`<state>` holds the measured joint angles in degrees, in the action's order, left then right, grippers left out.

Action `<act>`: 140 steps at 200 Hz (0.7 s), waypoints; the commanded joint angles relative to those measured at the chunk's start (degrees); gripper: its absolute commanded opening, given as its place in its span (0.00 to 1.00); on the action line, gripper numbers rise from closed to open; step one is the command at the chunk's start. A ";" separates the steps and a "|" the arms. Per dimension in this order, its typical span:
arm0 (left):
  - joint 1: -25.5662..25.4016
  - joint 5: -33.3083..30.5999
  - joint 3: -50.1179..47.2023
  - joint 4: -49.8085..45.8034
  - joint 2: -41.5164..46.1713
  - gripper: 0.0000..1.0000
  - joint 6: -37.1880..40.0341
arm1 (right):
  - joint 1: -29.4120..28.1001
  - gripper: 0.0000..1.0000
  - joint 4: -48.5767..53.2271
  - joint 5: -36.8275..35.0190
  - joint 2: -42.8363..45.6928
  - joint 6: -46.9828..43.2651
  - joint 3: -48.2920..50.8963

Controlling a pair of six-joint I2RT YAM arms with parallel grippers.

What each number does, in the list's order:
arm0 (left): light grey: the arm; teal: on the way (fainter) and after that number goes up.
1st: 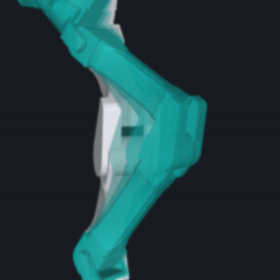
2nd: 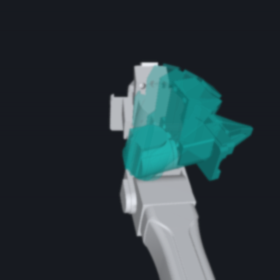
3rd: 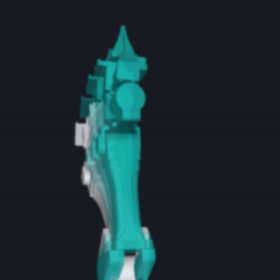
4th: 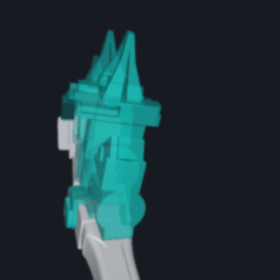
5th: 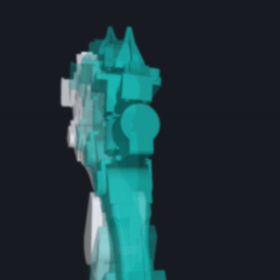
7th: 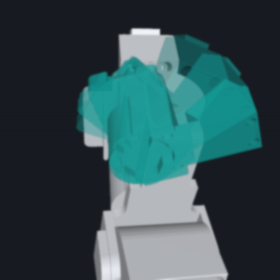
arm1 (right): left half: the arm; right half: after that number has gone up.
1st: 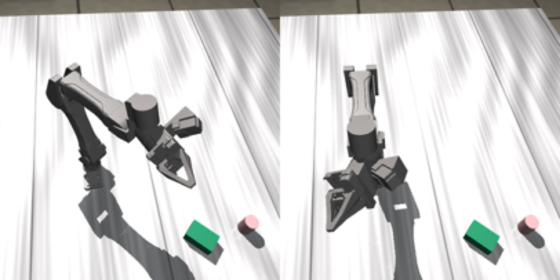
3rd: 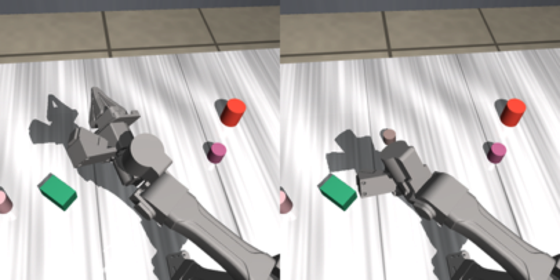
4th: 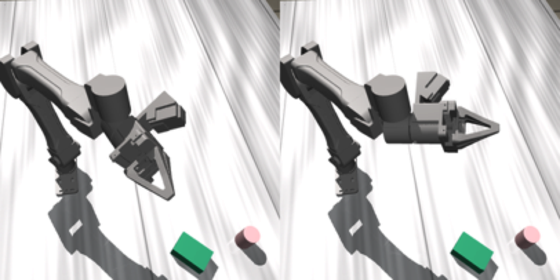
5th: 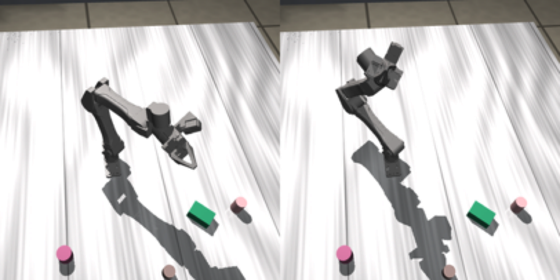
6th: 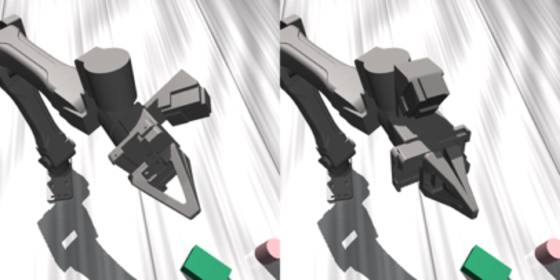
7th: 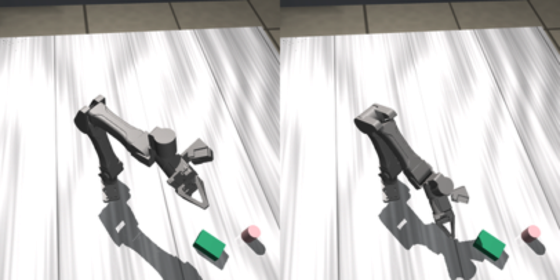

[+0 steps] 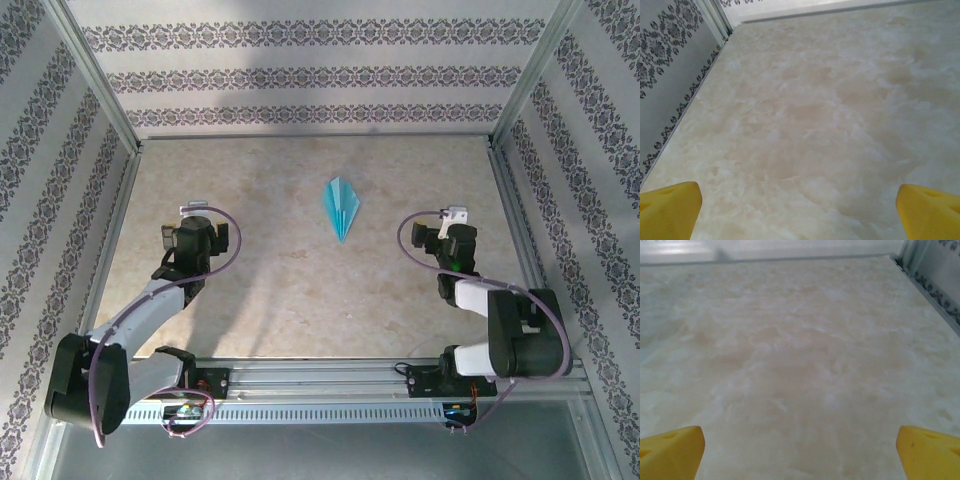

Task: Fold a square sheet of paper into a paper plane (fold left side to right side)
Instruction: Reset both arms

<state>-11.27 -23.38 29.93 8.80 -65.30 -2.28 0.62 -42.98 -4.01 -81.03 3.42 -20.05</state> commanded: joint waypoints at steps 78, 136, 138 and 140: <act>4.49 9.72 -5.52 23.98 -9.30 0.99 5.74 | 0.09 0.98 -10.63 5.16 -6.33 -0.58 -1.66; 7.28 21.00 -10.63 46.40 -20.75 1.00 6.07 | -0.14 0.98 -10.63 4.55 -6.33 -0.77 -1.66; 7.37 21.20 -10.74 47.01 -21.08 1.00 6.06 | -0.13 0.98 -10.59 4.50 -6.33 -0.78 -1.66; 7.46 21.43 -10.87 47.85 -21.62 1.00 6.06 | -0.21 0.98 -10.55 4.53 -6.33 -0.78 -1.66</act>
<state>-5.50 -8.16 20.34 42.63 -83.29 2.85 0.60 -51.29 -0.32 -87.42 3.01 -20.67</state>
